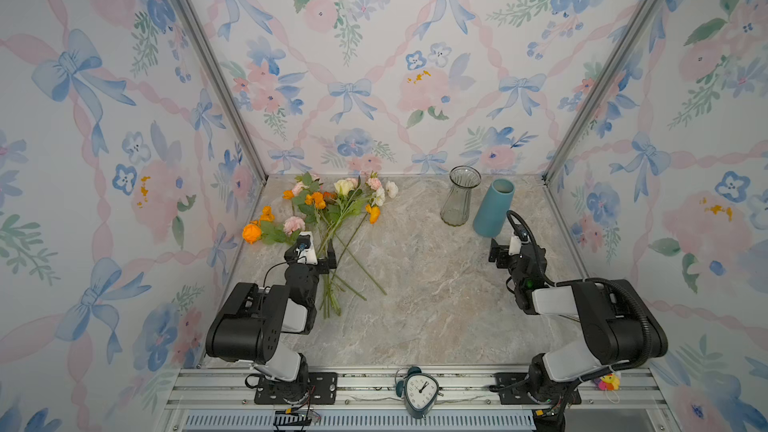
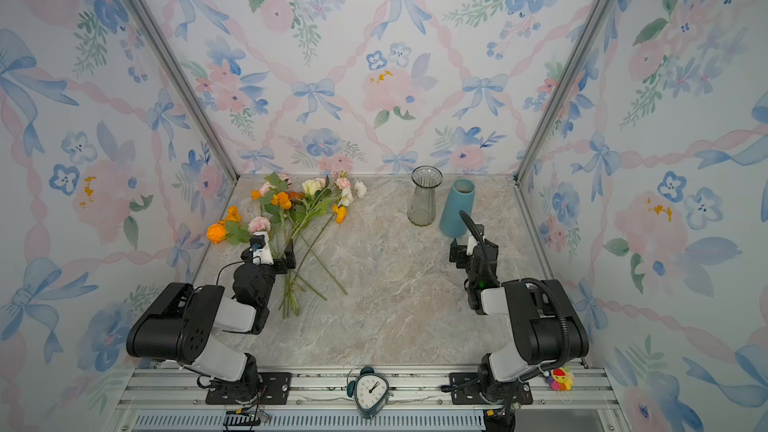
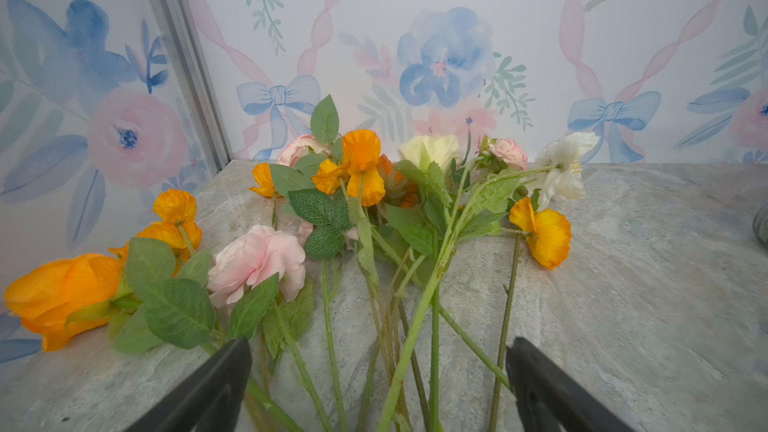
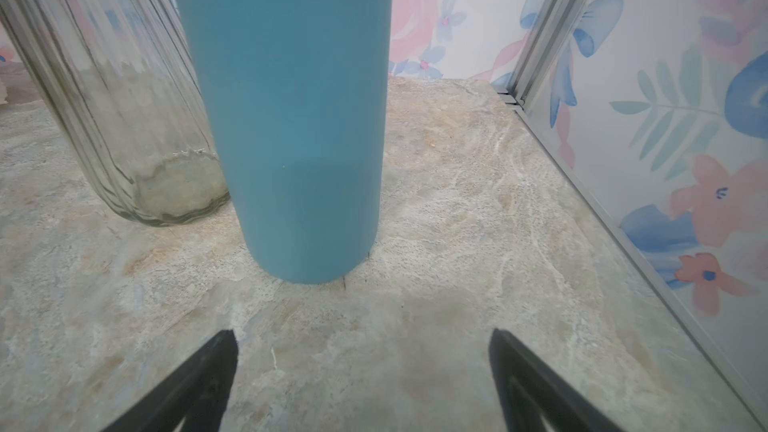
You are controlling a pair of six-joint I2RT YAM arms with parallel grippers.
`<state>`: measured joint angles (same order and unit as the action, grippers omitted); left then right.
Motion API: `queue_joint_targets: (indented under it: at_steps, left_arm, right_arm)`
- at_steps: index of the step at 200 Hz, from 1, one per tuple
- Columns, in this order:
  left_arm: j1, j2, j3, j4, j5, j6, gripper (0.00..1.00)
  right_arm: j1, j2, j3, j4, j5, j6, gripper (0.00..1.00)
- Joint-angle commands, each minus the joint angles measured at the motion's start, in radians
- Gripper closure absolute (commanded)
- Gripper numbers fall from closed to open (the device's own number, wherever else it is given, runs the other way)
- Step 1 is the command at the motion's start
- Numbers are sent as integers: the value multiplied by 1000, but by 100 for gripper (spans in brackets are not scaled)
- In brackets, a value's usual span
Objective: Arrange the flowers into the vase
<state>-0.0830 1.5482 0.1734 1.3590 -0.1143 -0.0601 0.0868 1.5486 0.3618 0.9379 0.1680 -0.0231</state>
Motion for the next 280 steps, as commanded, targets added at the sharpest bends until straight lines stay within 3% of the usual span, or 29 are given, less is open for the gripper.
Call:
queue_joint_targets:
  at_steps: [1,186,230,256,280]
  left_arm:
    - [-5,4,10,4,9,16,2]
    - [9,-27,-5,7,-18,-10,2]
    - [-164,-311,-19,-209,-231,64,2]
    - [-234,-448,29,-363,-196,6,2]
    - [-334,-509,175,-578,-133,-31,2]
  right_arm:
    - [0,0,17,-7,5,-2,3]
    - [16,-5,-9,41,36,-11,3]
    - [31,-124,-67,36,30,-29,3]
    - [70,-157,-81,36,60,-61,3]
    - [87,-207,-71,-37,58,-72,3]
